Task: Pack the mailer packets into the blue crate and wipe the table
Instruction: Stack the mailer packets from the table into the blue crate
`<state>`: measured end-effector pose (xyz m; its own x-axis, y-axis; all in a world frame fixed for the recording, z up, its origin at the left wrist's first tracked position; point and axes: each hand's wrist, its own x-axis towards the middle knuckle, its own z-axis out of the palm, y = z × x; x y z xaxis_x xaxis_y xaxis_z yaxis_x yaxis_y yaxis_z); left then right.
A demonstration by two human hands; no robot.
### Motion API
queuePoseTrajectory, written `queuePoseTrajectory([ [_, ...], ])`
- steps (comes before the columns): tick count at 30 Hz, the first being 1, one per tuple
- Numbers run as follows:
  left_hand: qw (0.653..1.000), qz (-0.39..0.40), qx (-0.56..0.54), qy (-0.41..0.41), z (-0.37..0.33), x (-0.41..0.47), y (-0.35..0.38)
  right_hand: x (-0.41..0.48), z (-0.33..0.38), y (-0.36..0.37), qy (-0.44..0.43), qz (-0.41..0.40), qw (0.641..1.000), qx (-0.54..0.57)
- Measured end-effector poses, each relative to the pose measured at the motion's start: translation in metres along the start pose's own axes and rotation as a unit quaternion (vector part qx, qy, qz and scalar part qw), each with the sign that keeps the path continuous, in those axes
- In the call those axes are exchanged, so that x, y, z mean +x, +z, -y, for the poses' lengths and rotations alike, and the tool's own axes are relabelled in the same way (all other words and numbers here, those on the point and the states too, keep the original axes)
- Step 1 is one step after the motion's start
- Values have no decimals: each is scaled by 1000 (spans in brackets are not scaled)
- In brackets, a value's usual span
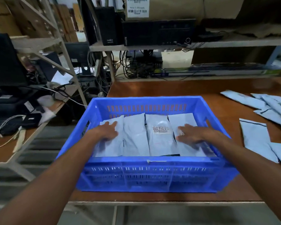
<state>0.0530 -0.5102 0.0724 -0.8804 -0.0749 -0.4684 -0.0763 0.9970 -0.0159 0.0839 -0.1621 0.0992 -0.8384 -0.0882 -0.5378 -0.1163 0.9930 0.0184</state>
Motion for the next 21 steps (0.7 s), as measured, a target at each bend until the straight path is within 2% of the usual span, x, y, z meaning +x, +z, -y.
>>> queuePoseTrajectory([
  [5,1000,12,24,16,8,2,-1,19,-3,10,0,55,998,-30],
  [10,1000,-8,9,17,10,4,-4,22,-10,9,-8,52,998,-21],
  [12,997,-68,-16,32,-1,3,-12,16,-17,-1,-39,-27,999,-7],
  [14,981,-162,-66,85,-25,2,-25,1,-29,-23,-105,-172,977,74],
  [17,932,-282,-115,198,-94,-15,-54,-29,-62,-61,-131,-352,912,163],
  [21,855,-376,-133,333,-232,-58,-81,-56,-140,-61,-92,-470,855,198],
])
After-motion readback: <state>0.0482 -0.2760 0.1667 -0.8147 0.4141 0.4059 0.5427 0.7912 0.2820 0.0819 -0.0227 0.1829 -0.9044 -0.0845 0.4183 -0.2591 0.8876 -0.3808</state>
